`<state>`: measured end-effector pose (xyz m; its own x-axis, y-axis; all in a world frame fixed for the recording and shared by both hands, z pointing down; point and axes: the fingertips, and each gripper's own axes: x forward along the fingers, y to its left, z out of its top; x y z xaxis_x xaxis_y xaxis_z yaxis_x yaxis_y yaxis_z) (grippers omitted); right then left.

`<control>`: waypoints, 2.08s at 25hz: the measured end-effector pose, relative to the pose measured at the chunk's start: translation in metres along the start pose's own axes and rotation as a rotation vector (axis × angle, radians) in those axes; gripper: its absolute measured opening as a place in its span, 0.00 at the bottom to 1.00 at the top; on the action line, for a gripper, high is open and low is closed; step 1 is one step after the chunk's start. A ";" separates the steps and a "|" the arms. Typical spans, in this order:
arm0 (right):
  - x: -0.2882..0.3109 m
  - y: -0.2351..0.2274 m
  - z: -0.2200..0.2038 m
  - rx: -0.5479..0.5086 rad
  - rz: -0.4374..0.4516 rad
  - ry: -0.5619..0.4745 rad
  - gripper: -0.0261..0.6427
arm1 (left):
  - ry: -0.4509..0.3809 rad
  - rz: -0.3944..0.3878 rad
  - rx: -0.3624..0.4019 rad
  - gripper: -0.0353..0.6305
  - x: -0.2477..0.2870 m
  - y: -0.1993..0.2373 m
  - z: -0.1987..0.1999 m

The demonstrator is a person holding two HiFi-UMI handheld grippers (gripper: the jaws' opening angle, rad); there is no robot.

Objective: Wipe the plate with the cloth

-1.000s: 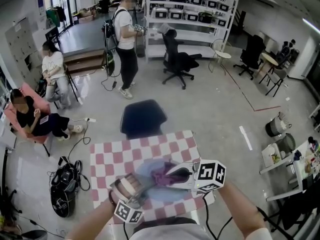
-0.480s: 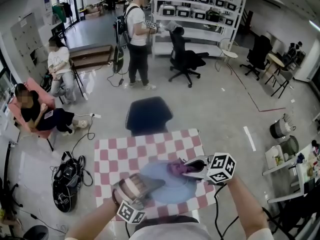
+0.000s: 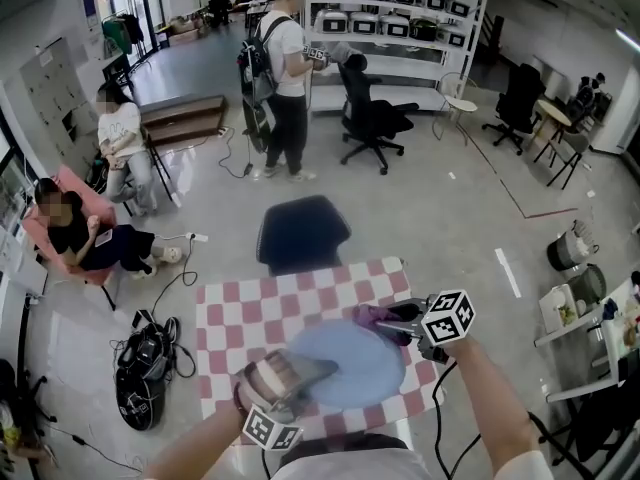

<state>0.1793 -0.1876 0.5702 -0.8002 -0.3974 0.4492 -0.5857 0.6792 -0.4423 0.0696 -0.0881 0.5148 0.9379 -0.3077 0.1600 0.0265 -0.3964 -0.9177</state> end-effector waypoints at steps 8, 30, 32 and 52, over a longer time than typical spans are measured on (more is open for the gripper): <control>0.019 0.048 0.000 -0.104 0.115 0.102 0.19 | -0.035 -0.058 0.016 0.14 0.014 -0.019 0.009; 0.082 0.076 0.018 -0.218 0.146 0.186 0.19 | -0.090 -0.114 0.128 0.13 0.022 -0.037 0.020; 0.082 0.063 0.015 -0.201 0.114 0.201 0.19 | -0.090 -0.115 0.140 0.13 0.020 -0.037 0.020; 0.028 0.005 -0.027 -0.030 0.015 0.168 0.19 | 0.008 -0.084 0.084 0.14 0.000 -0.022 -0.025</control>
<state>0.1578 -0.1788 0.6017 -0.7743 -0.2799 0.5676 -0.5678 0.7032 -0.4278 0.0601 -0.1006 0.5441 0.9286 -0.2832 0.2397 0.1337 -0.3470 -0.9283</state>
